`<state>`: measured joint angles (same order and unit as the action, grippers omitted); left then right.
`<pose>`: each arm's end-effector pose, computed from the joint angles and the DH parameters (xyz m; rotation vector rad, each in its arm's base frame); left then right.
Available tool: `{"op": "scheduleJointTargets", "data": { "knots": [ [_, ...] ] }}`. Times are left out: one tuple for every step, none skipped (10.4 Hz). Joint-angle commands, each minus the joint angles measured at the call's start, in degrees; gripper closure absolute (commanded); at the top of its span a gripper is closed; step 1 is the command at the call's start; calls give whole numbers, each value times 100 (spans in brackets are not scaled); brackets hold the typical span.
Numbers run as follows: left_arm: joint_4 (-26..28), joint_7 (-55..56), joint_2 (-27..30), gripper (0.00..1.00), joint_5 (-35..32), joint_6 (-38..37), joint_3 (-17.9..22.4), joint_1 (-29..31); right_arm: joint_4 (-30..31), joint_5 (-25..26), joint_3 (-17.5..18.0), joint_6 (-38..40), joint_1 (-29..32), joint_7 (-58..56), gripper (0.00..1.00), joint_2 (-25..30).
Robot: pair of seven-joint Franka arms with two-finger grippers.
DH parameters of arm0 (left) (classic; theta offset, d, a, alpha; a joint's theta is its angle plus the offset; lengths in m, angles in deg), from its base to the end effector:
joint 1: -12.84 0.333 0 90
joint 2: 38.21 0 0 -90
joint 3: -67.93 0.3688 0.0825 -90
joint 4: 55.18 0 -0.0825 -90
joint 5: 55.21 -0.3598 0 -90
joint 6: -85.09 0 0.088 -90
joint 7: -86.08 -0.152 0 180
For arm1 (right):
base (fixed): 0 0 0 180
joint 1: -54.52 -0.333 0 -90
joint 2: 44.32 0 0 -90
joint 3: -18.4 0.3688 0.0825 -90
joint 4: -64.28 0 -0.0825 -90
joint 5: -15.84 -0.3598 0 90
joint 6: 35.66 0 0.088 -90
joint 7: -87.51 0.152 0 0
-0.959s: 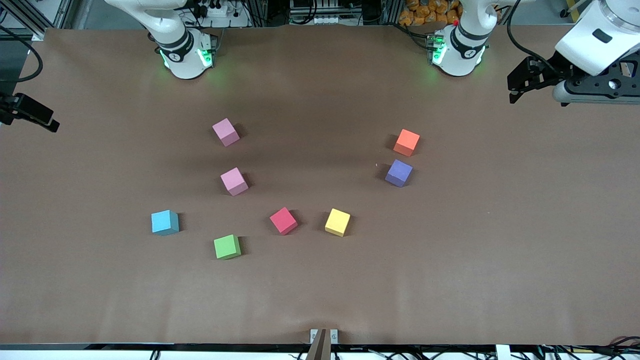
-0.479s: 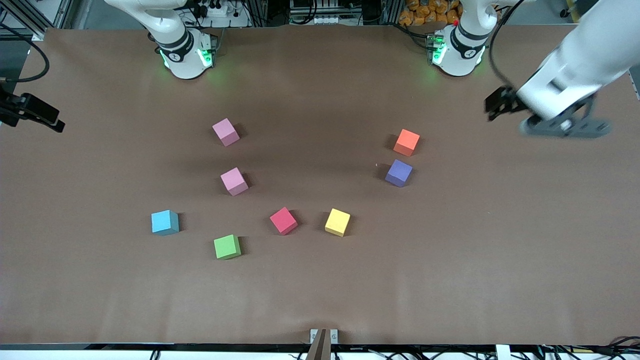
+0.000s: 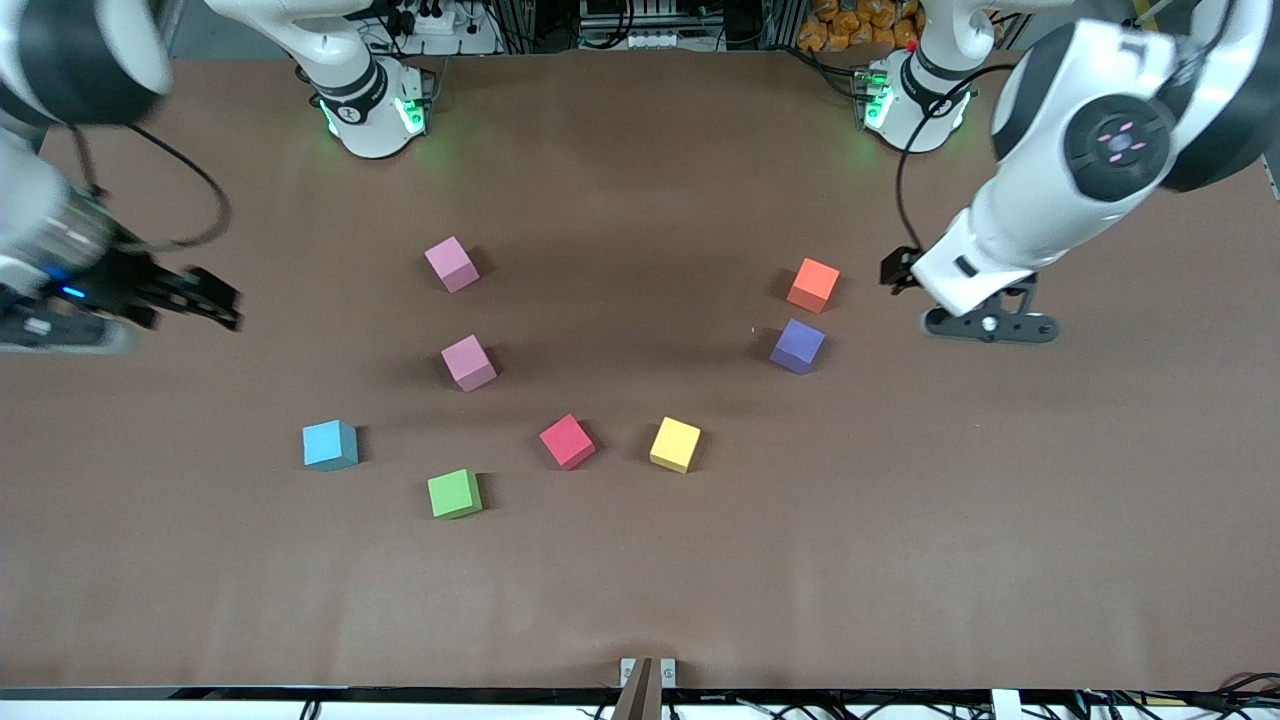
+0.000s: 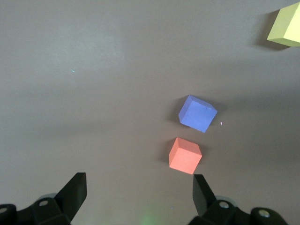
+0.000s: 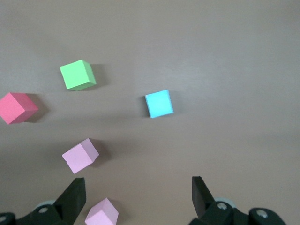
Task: Arrange blocks into number 1
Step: 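Move both grippers out from rest toward the scattered cubes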
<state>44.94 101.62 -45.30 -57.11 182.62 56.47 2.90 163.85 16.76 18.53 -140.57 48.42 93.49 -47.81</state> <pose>0.5214 -0.1941 0.4978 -3.0676 0.1688 0.2392 0.5637 0.0595 0.5461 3.1292 0.0129 0.0528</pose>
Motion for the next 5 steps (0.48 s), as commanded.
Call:
{"op": "scheduleJointTargets", "data": {
  "knots": [
    [656,221,120,0,111,615,-119,-17,790,40,-21,-670,-539,-245,0,-97],
    [954,212,120,0,102,1036,-137,-8,826,40,5,-689,-698,-507,0,-395],
    [1348,212,85,0,102,1554,-207,-87,835,6,232,-689,-752,-736,0,-659],
    [1744,203,111,0,33,1889,-277,-113,827,-264,417,-724,-770,-791,0,-879],
    [2096,203,137,0,32,2267,-408,-114,844,-467,479,-837,-857,-835,0,-1021]
  ]
}}
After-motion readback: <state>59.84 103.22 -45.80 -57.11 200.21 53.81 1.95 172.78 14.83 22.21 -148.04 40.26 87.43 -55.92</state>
